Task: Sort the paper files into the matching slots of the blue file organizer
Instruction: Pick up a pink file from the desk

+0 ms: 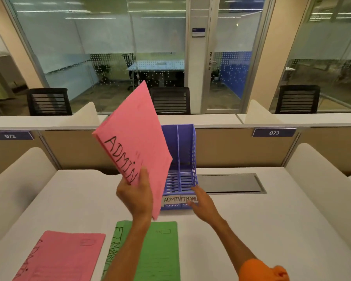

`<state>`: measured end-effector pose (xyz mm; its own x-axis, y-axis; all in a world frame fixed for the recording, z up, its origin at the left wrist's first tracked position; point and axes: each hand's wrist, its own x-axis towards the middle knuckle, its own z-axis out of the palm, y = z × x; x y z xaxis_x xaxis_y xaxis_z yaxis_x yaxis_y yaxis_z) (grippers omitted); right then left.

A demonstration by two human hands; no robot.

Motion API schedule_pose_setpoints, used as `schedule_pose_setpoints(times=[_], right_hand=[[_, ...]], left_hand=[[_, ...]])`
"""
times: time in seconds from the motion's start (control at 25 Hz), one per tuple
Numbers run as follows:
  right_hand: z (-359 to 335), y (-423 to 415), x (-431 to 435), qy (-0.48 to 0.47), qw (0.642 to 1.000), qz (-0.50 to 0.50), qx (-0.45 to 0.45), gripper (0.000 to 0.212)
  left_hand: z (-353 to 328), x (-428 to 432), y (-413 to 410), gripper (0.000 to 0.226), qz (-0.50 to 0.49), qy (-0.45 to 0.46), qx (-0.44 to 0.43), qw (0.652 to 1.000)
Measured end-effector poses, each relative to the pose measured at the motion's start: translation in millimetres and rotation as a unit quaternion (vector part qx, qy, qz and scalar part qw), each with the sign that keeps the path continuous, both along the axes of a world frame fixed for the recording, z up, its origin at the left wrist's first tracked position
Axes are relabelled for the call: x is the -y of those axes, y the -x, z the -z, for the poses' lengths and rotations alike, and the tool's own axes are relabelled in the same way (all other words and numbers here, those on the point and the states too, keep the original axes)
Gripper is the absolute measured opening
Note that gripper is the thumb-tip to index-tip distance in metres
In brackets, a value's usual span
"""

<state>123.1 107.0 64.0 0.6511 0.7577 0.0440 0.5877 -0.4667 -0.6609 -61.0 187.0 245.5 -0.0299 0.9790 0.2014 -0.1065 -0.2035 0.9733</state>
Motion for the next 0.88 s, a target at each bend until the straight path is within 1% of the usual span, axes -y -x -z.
schedule_pose_setpoints(times=[0.04, 0.16, 0.32, 0.52, 0.64, 0.72, 0.88], right_hand=[[7.0, 1.1, -8.6, 0.028, 0.999, -0.015, 0.037, 0.063], [28.2, 1.9, -31.0, 0.065, 0.989, -0.043, 0.125, 0.066], [51.5, 0.6, -44.0, 0.090, 0.983, -0.027, 0.160, 0.068], [58.1, 5.2, -48.4, 0.058, 0.984, 0.010, 0.168, 0.070], [59.6, 8.9, -47.4, 0.039, 0.983, 0.030, 0.177, 0.071], [61.4, 8.7, -47.5, 0.037, 0.984, 0.039, 0.169, 0.072], [63.8, 9.0, -47.3, 0.034, 0.986, 0.045, 0.155, 0.071]], left_hand=[[0.5, -5.5, -17.3, 0.012, -0.015, -0.005, 0.004, 1.000], [17.9, -29.8, -63.1, 0.029, -0.037, 0.001, 0.014, 0.999], [36.6, -48.1, -100.4, 0.038, -0.038, 0.001, 0.015, 0.999], [68.8, -69.1, -127.4, 0.041, -0.025, 0.008, 0.036, 0.999], [96.9, -81.7, -140.1, 0.038, -0.003, 0.003, 0.019, 1.000], [112.6, -85.3, -147.7, 0.040, 0.001, 0.006, 0.017, 1.000], [132.6, -83.7, -155.1, 0.034, 0.003, 0.006, 0.006, 1.000]])
